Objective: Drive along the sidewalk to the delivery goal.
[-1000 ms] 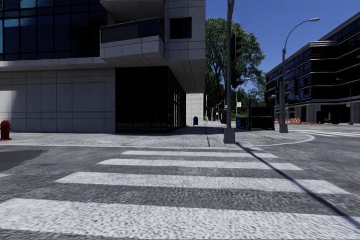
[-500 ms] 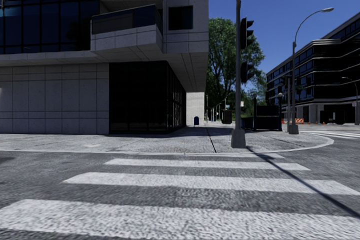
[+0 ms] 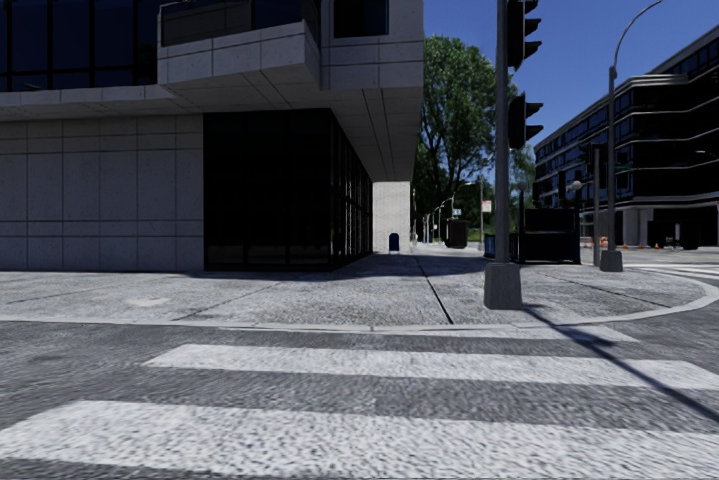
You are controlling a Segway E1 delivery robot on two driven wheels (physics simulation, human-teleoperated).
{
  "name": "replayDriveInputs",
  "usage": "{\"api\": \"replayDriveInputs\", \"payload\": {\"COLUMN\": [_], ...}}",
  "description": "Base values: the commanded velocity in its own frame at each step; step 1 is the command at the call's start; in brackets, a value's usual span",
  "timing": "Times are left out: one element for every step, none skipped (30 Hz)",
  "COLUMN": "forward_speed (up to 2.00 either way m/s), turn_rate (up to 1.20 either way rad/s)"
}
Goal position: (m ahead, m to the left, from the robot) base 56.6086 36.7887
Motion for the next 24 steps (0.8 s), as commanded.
{"api": "replayDriveInputs", "payload": {"forward_speed": [2.0, 2.0, 2.0, 2.0, 2.0, 2.0, 2.0, 2.0, 2.0, 2.0, 2.0, 2.0, 2.0, 2.0, 2.0, 2.0, 2.0, 2.0, 2.0, 2.0, 2.0, 2.0, 2.0, 2.0], "turn_rate": [0.0, 0.0, 0.0, 0.0, 0.0, 0.0, 0.0, 0.0, 0.0, 0.0, 0.0, 0.0, 0.0, 0.0, 0.0, 0.0, 0.0, 0.0, 0.0, 0.0, 0.0, 0.0, 0.0, 0.0]}}
